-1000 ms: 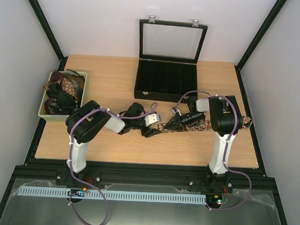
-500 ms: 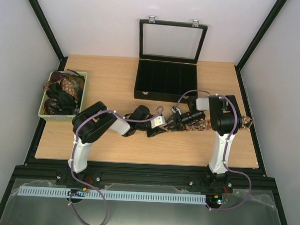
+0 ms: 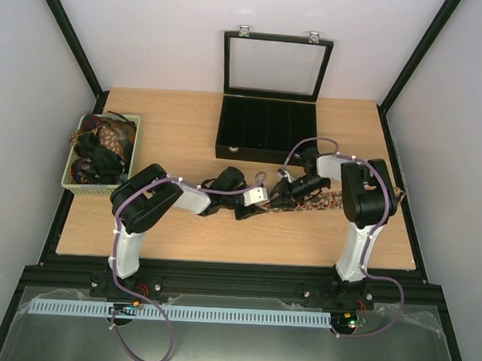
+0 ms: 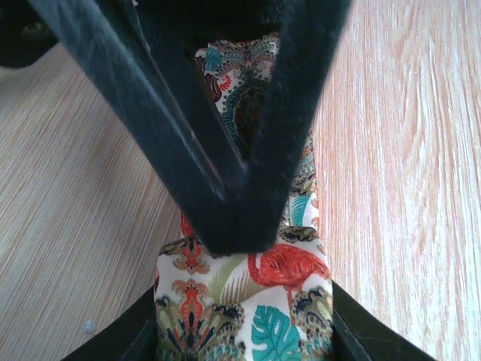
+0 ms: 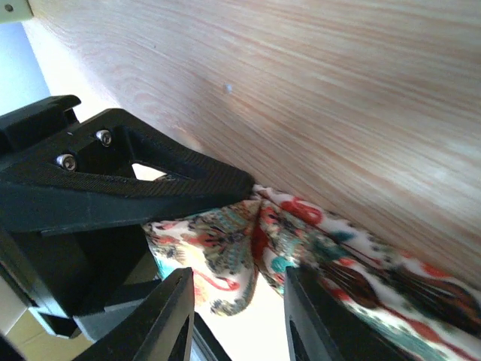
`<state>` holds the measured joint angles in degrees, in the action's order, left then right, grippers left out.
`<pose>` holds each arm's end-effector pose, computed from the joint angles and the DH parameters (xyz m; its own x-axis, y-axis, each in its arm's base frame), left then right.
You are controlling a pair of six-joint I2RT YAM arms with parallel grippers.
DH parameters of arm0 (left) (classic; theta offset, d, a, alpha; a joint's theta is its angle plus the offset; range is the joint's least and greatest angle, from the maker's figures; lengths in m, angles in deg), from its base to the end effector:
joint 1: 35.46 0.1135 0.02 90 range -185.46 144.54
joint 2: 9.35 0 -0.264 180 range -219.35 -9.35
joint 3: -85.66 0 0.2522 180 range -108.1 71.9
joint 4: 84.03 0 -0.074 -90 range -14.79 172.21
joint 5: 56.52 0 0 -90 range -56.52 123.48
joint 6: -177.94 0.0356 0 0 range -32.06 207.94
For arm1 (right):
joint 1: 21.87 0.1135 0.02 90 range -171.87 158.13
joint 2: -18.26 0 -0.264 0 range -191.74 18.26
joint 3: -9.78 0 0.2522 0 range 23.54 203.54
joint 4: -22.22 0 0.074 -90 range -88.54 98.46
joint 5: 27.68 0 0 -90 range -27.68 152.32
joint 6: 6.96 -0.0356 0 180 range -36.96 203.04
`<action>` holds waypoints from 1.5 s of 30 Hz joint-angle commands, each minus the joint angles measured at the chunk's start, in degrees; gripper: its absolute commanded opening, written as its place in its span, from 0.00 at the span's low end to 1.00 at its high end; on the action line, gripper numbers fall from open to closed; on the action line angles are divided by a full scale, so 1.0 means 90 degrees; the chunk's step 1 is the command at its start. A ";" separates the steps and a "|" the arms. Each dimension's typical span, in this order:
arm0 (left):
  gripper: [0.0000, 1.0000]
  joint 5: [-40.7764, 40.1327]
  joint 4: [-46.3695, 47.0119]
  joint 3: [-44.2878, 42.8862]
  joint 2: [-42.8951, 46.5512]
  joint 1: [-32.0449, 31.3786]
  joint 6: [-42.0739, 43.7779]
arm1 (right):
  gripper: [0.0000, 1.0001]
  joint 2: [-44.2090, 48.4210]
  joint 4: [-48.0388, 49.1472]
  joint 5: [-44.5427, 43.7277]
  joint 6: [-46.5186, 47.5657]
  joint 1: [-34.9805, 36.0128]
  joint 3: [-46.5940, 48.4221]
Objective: Roll the ties
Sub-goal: Roll the tie at the center of the board.
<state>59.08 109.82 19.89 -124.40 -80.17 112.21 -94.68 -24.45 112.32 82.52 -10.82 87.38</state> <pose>0.2612 -0.2802 0.1000 -0.0119 0.5334 -0.8458 0.9758 0.1908 0.1066 0.3305 0.0923 0.1148 -0.9740 -0.1843 -0.1321 -0.2189 0.6122 0.7598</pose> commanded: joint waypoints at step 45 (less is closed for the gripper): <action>0.33 -0.0599 -0.1518 0.0235 -0.0303 0.0051 0.0120 | 0.44 0.0158 -0.0319 0.0053 0.0057 -0.0021 -0.0072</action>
<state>59.28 113.28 20.76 -125.21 -80.04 111.12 -96.08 -27.18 114.20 86.02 -11.54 88.34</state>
